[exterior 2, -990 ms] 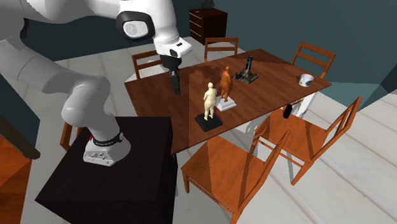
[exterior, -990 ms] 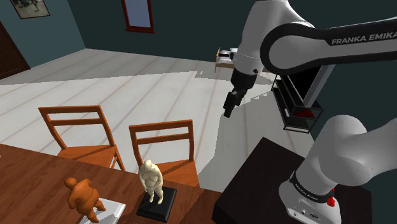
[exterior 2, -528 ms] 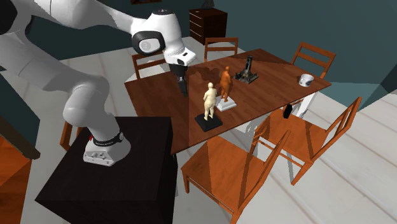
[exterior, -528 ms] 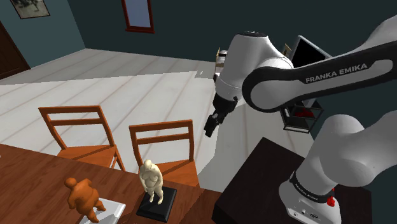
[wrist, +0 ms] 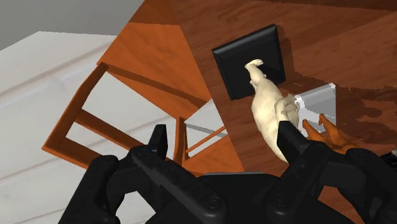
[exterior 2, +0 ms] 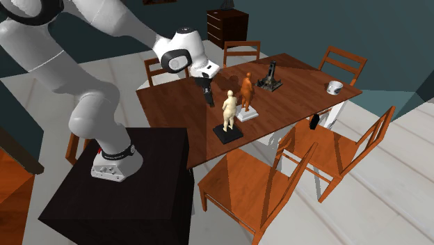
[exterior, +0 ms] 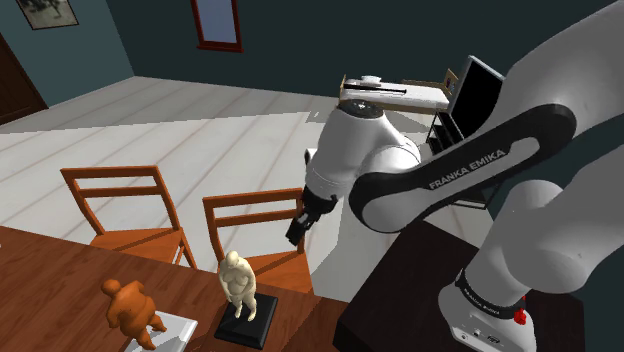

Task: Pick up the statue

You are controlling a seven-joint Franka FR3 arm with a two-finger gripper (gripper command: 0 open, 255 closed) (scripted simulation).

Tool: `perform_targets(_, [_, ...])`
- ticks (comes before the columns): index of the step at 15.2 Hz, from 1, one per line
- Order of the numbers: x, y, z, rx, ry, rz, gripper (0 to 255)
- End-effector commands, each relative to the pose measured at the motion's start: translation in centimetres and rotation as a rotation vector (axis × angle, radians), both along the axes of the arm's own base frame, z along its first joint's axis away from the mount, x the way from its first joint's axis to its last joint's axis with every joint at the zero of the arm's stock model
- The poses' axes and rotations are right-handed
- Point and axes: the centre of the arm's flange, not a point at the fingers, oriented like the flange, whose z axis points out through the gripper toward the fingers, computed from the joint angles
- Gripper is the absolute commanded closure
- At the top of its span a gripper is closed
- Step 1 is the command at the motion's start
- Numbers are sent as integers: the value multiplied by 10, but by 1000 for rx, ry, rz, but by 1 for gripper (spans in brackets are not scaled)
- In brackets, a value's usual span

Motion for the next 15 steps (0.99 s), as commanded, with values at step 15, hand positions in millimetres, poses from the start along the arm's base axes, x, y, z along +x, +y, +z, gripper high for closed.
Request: perform_targets(15, [45,127,-113,37,-132,15,0])
